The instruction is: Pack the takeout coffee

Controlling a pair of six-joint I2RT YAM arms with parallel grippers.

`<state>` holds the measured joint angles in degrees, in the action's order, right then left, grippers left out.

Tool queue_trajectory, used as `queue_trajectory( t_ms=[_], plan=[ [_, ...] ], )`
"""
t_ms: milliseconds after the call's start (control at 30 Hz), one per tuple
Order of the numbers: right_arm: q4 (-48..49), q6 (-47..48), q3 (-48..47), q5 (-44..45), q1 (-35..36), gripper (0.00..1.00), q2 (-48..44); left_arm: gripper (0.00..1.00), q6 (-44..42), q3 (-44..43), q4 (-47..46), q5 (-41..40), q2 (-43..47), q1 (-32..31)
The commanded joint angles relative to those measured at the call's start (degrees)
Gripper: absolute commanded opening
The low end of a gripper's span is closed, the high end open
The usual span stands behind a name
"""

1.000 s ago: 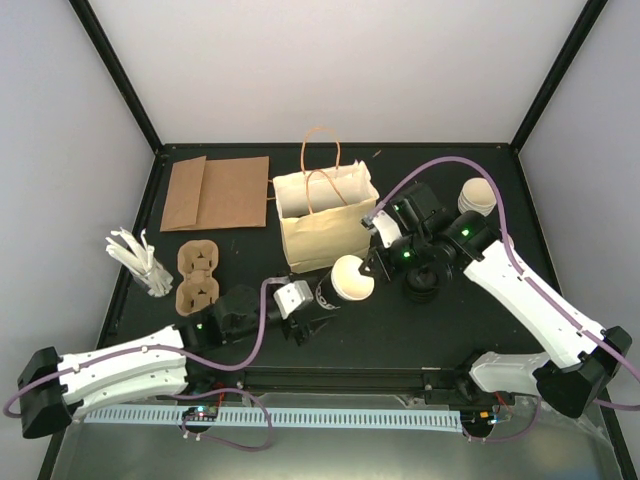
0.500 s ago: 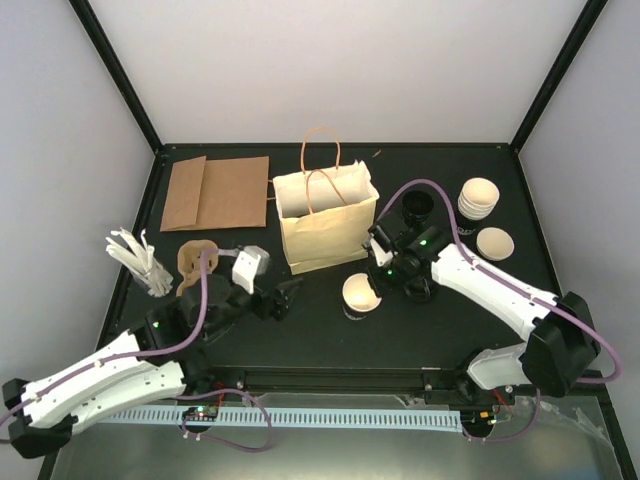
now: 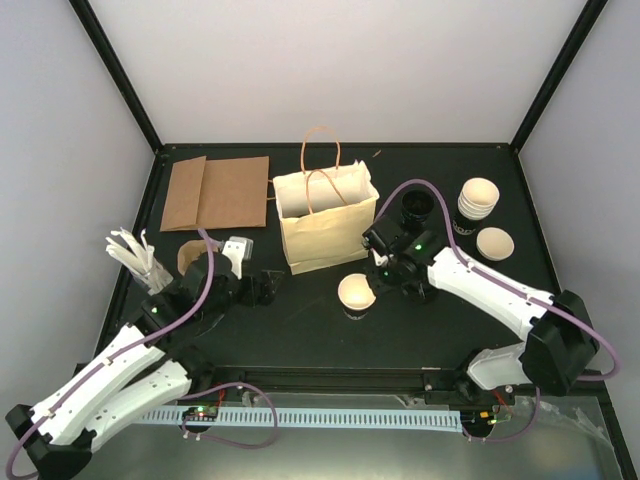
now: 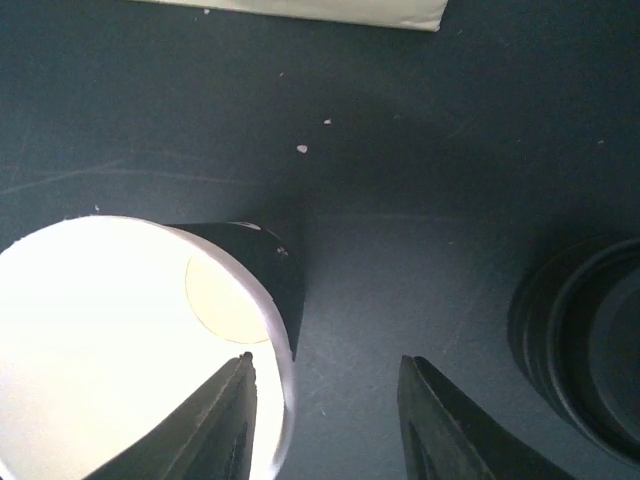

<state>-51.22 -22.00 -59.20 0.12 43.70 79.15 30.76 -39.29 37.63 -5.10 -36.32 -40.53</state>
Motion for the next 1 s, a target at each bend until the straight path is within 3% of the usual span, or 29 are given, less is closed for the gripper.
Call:
queue_trajectory(
  t_ms=[0,133,233,367,500,700,967],
  plan=[
    [0.08,-0.73,-0.71,4.79,0.32,0.44,-4.49,0.99,0.67,-3.97,4.16,3.06,-1.03,1.05],
    [-0.9,-1.31,-0.55,7.43,0.25,0.53,-9.6,0.99,-1.72,-3.25,3.82,6.86,-1.18,1.14],
    [-1.36,-2.38,0.85,9.91,0.22,0.66,-14.34,0.99,-2.33,-1.2,1.81,9.61,-0.34,1.19],
    [-3.51,-6.62,3.45,17.09,0.14,0.99,-18.56,0.99,0.41,3.22,-4.68,15.5,0.45,1.14],
    [-7.36,-13.4,3.73,24.41,-0.48,1.0,-18.05,0.99,5.32,7.68,-12.17,21.82,-0.28,1.08],
    [-7.54,-18.74,4.8,19.17,-6.65,1.0,-11.89,0.99,4.97,7.2,-12.61,24.49,-3.17,1.12],
    [-5.44,-20.75,6.28,19.64,-7.15,0.99,-10.36,0.99,4.45,7.97,-13.75,25.0,-3.8,1.16]
  ],
)
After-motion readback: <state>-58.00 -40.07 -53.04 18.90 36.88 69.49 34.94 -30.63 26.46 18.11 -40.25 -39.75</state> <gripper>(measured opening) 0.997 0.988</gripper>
